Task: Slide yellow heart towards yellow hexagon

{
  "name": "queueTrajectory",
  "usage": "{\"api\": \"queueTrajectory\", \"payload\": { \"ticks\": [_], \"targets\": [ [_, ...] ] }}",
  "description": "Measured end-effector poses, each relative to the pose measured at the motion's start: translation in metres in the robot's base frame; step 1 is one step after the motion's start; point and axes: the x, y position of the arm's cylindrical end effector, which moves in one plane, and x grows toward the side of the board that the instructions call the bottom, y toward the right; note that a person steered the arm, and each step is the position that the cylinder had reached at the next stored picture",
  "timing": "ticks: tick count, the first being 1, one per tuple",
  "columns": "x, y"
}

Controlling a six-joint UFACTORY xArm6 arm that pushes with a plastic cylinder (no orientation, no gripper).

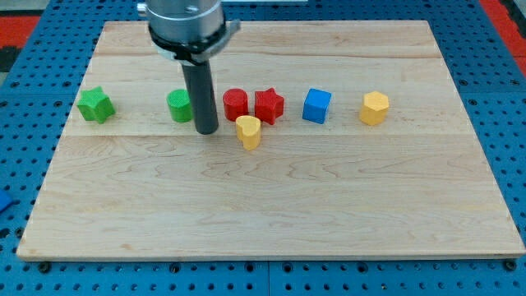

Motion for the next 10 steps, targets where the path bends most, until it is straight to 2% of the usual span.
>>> {"api": "queueTrajectory", "payload": {
  "ticks": [1,2,4,5,6,7,8,9,10],
  "targets": [
    [0.002,0.041],
    [0.029,0.080],
    [0.032,0.199],
    [0.056,0.112],
    [0.080,0.078],
    [0.092,0.152],
    [0.068,0.218],
    [0.048,0.246],
    [0.053,0.235]
  ]
}}
